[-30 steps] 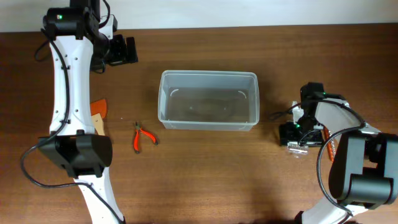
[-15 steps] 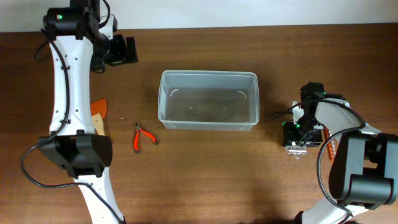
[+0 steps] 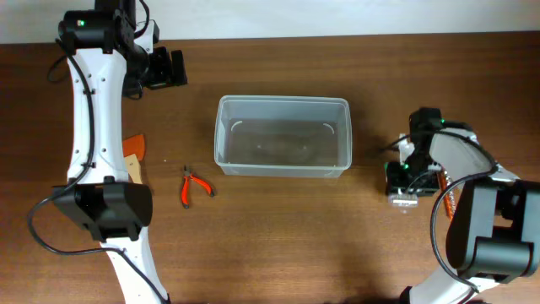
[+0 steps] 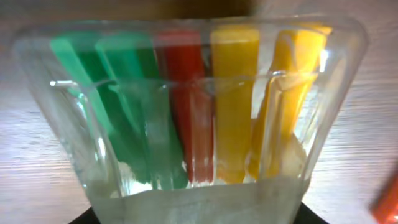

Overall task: Pack container
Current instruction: 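Lower the right gripper and grasp the clear marker pack, then lift the marker pack and carry it over the box with right gripper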

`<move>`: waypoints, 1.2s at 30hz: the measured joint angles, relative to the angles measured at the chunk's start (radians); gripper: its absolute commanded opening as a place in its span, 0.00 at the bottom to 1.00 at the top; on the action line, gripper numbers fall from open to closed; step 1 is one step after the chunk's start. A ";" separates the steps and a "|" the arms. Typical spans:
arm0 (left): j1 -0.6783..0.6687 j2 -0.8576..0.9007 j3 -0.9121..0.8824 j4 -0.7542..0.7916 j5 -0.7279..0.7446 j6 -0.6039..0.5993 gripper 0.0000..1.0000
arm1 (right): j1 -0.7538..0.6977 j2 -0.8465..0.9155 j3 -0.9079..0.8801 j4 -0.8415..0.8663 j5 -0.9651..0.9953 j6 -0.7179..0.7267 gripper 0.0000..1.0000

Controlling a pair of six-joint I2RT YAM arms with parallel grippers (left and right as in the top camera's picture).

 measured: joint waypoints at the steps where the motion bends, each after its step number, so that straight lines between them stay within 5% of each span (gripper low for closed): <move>1: 0.000 0.000 0.000 -0.001 0.000 0.000 0.99 | 0.000 0.000 0.026 -0.012 0.000 0.000 0.37; 14: 0.000 0.000 0.000 -0.002 0.000 0.000 0.99 | 0.008 0.002 0.521 -0.258 0.000 0.001 0.37; 21: 0.000 0.000 0.000 -0.002 0.000 0.000 0.99 | 0.129 0.003 0.705 -0.344 -0.002 0.055 0.37; 36: 0.000 0.000 0.000 -0.002 0.000 0.000 0.99 | 0.496 0.004 0.718 -0.287 -0.018 0.291 0.37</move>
